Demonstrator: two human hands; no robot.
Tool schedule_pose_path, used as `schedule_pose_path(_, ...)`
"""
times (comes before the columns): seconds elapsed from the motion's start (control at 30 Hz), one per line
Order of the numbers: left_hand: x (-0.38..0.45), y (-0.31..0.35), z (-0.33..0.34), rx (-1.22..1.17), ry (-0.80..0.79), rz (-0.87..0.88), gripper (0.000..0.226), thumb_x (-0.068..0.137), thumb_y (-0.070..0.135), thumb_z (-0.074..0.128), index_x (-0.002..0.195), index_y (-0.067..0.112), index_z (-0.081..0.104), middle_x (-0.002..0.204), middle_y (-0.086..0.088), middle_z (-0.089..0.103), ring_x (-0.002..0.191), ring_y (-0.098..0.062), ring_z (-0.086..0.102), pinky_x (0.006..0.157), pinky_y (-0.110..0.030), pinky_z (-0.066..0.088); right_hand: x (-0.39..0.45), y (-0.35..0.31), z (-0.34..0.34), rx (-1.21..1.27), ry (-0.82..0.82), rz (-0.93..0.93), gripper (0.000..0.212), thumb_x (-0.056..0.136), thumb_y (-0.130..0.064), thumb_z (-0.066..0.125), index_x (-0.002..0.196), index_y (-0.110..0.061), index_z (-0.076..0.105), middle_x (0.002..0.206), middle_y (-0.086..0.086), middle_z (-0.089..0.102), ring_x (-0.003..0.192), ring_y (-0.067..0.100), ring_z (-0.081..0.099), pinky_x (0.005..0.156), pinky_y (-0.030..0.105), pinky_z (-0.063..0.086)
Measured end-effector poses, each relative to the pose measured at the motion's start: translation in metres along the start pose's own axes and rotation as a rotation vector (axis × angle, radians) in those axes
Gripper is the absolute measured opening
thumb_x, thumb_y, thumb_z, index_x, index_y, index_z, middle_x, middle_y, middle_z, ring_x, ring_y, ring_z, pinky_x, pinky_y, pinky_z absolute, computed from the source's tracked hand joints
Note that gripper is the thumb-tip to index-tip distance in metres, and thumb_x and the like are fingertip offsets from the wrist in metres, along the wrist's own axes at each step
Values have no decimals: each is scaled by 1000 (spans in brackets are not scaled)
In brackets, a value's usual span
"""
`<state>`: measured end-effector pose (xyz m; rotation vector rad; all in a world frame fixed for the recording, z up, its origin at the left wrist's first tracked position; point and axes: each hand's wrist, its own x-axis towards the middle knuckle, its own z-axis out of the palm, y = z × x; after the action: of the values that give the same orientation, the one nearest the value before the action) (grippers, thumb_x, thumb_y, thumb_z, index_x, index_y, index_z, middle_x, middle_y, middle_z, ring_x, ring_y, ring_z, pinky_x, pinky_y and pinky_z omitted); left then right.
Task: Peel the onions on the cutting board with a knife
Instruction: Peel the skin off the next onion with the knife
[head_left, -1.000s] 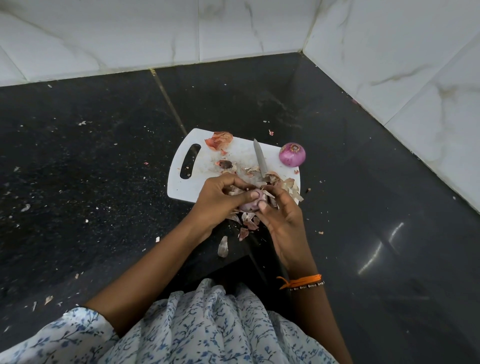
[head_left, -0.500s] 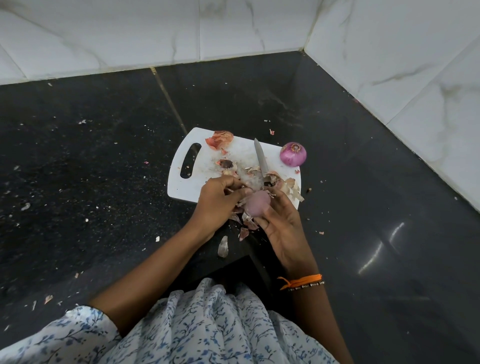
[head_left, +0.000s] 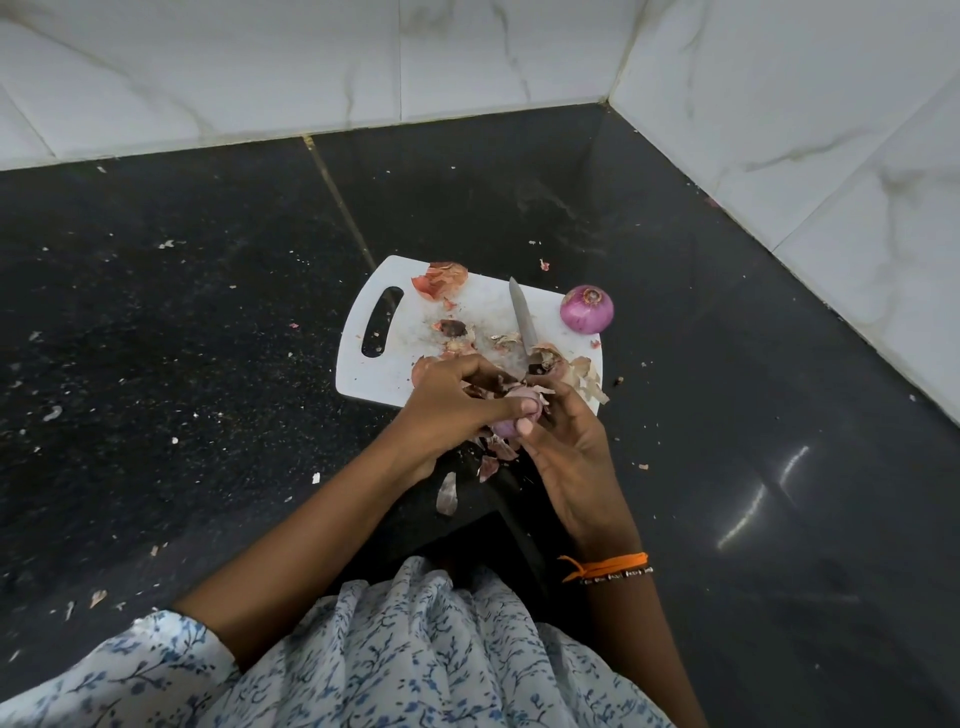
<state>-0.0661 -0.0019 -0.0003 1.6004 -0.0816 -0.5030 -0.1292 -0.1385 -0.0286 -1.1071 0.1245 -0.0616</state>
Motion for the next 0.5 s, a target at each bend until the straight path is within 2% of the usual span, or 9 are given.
schedule_pose_path(0.07,0,0,-1,-107,-19,-61,27,68,13,82,92,6,70,83,-7,70,71,-16,68,63,-31,59,0,0,-2,-49,20,8,42,79,-2,66,120,-3,56,113,15,65,102,28,64,85,33,54)
schedule_pose_path(0.17,-1,-1,-2,-200,-19,-76,18,73,6,76,90,5,70,86,-4,69,70,-14,70,56,-28,57,1,0,-2,-71,47,0,43,79,-4,67,121,-1,56,119,19,63,110,31,61,88,33,53)
schedule_pose_path(0.3,2,-3,-2,-213,36,-65,9,80,4,69,89,6,70,92,-8,68,72,-17,70,57,-30,59,1,-2,0,5,49,-4,34,76,-10,69,109,-18,67,111,6,70,106,23,65,84,29,54)
schedule_pose_path(0.37,2,-2,-1,-222,29,-72,6,81,10,69,87,9,71,91,-4,69,75,-17,71,59,-29,59,1,-4,1,22,46,-9,35,76,-8,68,109,-18,66,108,4,71,103,20,66,81,27,55)
schedule_pose_path(0.4,1,-2,-1,-230,10,-77,9,78,16,72,84,11,72,88,-1,70,76,-16,71,59,-28,58,1,-5,2,23,45,-10,36,76,-7,68,110,-16,65,108,4,71,102,20,67,81,27,55)
schedule_pose_path(0.5,-1,2,-3,-204,-64,-94,37,54,29,81,85,11,72,81,-1,71,75,-16,71,63,-29,58,1,-5,2,-14,44,-9,38,76,-6,67,114,-10,62,106,5,71,100,21,67,80,27,55)
